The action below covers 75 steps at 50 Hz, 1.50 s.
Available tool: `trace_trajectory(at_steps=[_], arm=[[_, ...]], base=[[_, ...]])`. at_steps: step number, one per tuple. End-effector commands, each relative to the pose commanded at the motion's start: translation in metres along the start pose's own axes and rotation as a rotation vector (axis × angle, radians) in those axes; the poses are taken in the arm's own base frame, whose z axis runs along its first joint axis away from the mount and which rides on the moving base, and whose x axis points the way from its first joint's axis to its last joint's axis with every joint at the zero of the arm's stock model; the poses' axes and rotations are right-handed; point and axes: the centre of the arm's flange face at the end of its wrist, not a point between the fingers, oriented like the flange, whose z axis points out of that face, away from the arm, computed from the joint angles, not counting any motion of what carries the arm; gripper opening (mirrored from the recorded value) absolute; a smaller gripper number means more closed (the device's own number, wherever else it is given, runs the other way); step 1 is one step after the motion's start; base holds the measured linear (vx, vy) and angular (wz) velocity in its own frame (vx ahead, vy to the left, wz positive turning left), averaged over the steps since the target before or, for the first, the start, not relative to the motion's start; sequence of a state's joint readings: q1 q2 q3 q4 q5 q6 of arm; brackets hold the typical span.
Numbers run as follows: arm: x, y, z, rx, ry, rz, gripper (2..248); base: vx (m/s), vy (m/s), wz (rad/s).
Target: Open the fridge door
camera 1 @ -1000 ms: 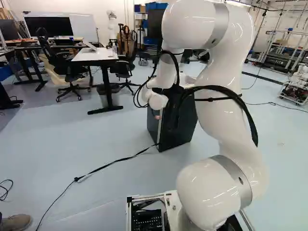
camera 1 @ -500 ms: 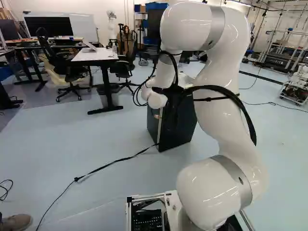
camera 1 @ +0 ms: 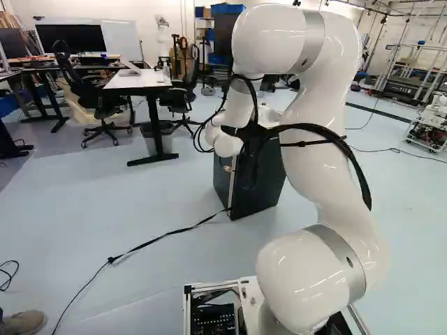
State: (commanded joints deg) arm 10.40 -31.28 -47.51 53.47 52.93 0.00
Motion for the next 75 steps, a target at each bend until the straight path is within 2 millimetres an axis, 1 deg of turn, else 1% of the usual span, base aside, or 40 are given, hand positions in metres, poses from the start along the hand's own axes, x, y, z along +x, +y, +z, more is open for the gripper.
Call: trace_trajectory(at_steps=[54, 63, 75], arm=[[0.0, 0.004, -0.001, -0.036, -0.001, 0.026, 247], [-0.001, 0.01, -0.006, -0.055, -0.005, 0.034, 247], [-0.003, 0.028, -0.023, -0.098, -0.016, 0.048, 247]], base=[[0.0, 0.0, 0.0], [0.0, 0.0, 0.0], [-0.001, -0.001, -0.005]])
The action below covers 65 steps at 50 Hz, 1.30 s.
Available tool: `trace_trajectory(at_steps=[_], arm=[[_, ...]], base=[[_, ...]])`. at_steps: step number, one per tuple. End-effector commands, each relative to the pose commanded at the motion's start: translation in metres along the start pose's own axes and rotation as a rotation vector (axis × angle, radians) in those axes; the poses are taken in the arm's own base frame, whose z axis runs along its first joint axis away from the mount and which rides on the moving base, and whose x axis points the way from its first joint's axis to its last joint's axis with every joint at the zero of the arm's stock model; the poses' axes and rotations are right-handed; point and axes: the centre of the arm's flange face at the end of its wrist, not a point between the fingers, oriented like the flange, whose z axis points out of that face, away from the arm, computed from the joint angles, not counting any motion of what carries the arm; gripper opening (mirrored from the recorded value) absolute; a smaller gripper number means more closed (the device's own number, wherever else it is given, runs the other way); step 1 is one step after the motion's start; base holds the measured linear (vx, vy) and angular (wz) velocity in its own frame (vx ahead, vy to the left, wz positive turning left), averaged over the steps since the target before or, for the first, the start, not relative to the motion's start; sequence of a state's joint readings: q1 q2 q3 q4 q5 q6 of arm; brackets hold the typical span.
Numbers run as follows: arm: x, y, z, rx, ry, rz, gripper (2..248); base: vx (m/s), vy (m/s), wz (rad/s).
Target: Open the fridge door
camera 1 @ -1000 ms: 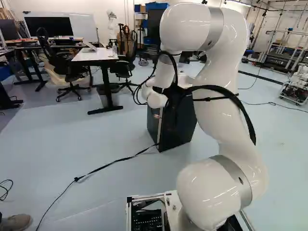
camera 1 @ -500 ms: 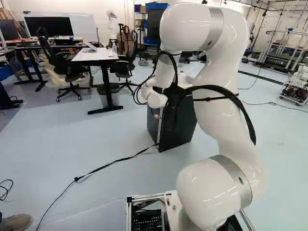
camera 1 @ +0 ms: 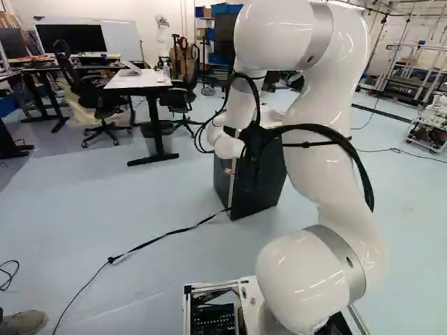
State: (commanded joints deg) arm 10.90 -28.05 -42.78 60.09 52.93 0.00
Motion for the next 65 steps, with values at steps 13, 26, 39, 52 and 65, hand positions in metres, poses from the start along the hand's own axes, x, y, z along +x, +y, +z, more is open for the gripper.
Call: trace_trajectory(at_steps=[13, 26, 39, 52, 65], arm=[[-0.002, 0.02, -0.015, -0.047, -0.011, 0.016, 247], [-0.003, 0.022, -0.017, -0.049, -0.012, 0.016, 247], [-0.005, 0.013, -0.017, -0.036, -0.008, 0.014, 247], [-0.007, 0.002, -0.016, -0.023, 0.006, 0.013, 247], [-0.008, -0.008, -0.014, -0.01, 0.022, 0.014, 247]], base=[[0.0, 0.0, 0.0], [0.0, 0.0, 0.0], [0.0, 0.0, 0.0], [0.0, 0.0, 0.0], [0.0, 0.0, 0.0]])
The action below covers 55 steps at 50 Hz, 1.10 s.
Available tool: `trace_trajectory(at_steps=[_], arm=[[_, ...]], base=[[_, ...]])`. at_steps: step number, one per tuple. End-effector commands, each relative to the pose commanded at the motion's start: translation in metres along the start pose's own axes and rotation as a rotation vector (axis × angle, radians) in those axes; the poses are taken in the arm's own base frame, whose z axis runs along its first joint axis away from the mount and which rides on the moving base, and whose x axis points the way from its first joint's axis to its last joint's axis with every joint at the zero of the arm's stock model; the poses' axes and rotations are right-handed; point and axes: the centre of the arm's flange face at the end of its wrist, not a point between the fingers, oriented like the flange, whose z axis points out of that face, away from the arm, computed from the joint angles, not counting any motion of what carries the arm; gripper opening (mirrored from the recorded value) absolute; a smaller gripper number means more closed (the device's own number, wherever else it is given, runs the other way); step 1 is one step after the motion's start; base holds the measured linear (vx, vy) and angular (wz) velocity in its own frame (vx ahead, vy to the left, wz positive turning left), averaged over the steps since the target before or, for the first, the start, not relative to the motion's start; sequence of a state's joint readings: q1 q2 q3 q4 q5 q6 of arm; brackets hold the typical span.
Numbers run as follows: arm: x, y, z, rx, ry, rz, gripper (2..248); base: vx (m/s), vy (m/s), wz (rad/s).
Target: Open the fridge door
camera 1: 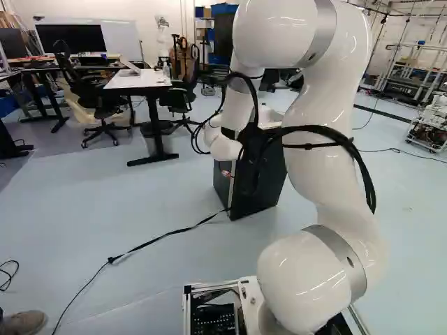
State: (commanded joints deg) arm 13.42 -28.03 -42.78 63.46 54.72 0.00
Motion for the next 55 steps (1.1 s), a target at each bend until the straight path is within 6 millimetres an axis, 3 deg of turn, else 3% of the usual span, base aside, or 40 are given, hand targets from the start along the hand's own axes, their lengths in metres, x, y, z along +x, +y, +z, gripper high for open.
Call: trace_trajectory(at_steps=[55], arm=[[-0.004, -0.043, 0.012, 0.043, 0.063, 0.016, 247]], base=[[0.0, 0.0, 0.0]])
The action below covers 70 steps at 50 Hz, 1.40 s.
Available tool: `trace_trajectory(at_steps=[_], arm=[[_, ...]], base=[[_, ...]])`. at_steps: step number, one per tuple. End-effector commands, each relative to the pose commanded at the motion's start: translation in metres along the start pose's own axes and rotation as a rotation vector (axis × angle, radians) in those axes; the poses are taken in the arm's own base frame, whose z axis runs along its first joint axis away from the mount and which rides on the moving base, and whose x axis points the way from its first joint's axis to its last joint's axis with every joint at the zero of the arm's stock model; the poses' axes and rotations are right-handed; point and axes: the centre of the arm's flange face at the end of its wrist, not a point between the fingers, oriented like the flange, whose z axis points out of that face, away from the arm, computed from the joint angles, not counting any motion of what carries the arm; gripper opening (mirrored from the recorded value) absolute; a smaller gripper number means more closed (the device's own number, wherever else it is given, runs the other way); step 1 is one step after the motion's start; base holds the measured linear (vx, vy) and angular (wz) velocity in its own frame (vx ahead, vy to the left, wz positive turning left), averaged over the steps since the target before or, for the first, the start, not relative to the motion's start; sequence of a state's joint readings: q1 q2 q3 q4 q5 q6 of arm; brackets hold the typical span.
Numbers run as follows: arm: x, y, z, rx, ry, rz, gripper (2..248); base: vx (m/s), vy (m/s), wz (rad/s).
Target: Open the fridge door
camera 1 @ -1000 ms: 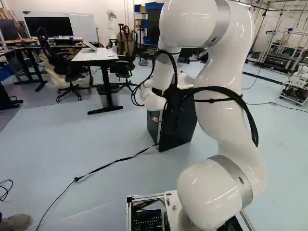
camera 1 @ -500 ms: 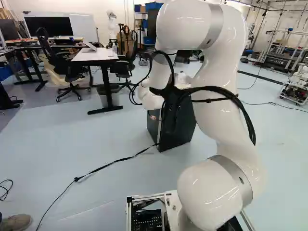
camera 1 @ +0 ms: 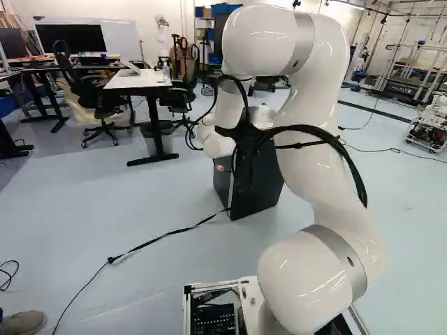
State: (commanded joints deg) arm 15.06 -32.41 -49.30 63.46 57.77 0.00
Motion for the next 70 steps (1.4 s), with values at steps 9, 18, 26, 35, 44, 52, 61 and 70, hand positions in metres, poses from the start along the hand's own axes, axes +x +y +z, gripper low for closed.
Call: trace_trajectory(at_steps=[9, 18, 26, 35, 44, 52, 61, 70], arm=[[0.0, -0.004, 0.003, 0.001, 0.003, 0.004, 247], [0.0, -0.006, 0.006, 0.001, 0.004, 0.007, 247], [0.0, -0.008, 0.007, 0.001, 0.006, 0.009, 247], [0.0, -0.009, 0.009, 0.0, 0.007, 0.012, 247], [0.001, -0.007, 0.011, -0.011, 0.009, 0.019, 247], [0.003, -0.005, 0.014, -0.024, 0.01, 0.027, 247], [0.004, -0.003, 0.016, -0.04, 0.012, 0.037, 247], [0.005, 0.002, 0.015, -0.055, 0.011, 0.042, 247]], base=[[0.0, 0.0, 0.0], [0.0, 0.0, 0.0], [0.0, 0.0, 0.0], [0.0, 0.0, 0.0], [0.0, 0.0, 0.0], [0.0, 0.0, 0.0], [0.0, 0.0, 0.0], [0.0, 0.0, 0.0]])
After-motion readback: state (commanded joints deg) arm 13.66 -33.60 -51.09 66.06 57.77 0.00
